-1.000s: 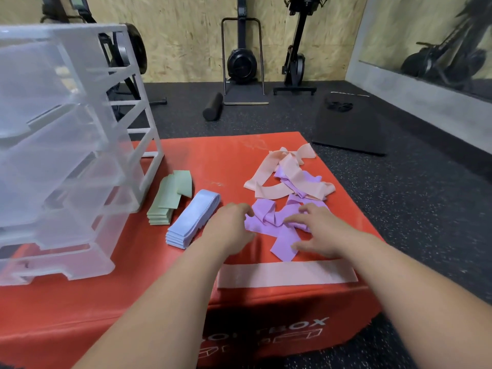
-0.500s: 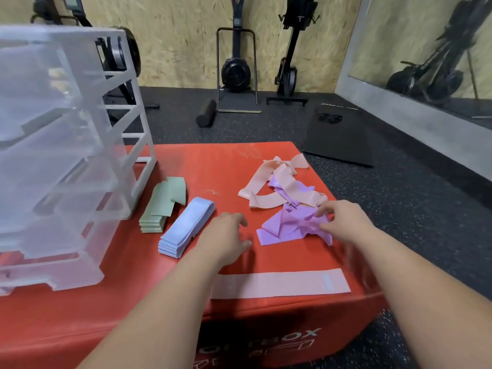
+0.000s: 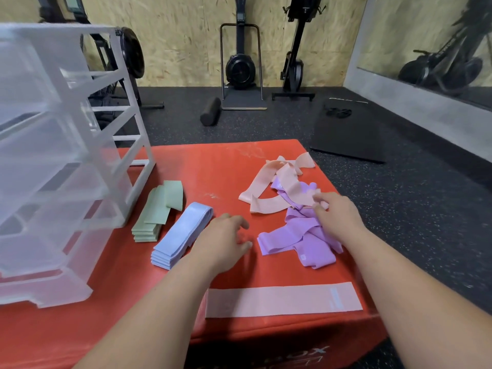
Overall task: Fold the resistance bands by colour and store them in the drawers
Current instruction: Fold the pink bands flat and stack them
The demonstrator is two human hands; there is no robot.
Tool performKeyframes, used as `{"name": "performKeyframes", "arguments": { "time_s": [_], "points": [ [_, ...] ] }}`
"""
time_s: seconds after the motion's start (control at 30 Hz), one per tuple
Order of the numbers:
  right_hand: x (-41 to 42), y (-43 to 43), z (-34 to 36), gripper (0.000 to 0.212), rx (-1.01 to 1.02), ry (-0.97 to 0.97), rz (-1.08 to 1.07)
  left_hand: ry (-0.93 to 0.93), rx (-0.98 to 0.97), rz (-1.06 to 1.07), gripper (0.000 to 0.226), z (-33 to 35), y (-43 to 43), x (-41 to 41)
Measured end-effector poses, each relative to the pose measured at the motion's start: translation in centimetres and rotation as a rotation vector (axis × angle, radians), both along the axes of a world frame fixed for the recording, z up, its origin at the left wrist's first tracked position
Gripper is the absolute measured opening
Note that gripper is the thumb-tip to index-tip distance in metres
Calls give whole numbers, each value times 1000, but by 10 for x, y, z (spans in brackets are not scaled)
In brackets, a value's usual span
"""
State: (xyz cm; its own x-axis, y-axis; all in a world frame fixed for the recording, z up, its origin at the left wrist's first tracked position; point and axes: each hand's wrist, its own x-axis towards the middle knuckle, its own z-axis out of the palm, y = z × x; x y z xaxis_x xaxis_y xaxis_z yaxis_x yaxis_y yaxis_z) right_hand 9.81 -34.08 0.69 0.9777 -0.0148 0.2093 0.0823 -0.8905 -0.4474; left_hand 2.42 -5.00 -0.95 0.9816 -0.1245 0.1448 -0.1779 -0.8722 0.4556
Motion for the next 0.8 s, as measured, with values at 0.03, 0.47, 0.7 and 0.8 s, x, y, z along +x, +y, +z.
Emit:
{"name": "performKeyframes", "arguments": {
  "time_s": [0.03,0.47,0.7,0.8],
  "points": [
    [-1,4,7,25,45,-70,-20,-9,-21,6,37,2,0,1],
    [-38,-12,52,14,-150,-181,-128,-79,-70,17,32,18,-3,-30],
    [-70,7,81,3,360,-229,-22,-72,-243,43,21,33,-4,-51],
    [-89,24,85,9,547,-139,53,-105,-396,10,20,47,-13,-62]
  ]
}}
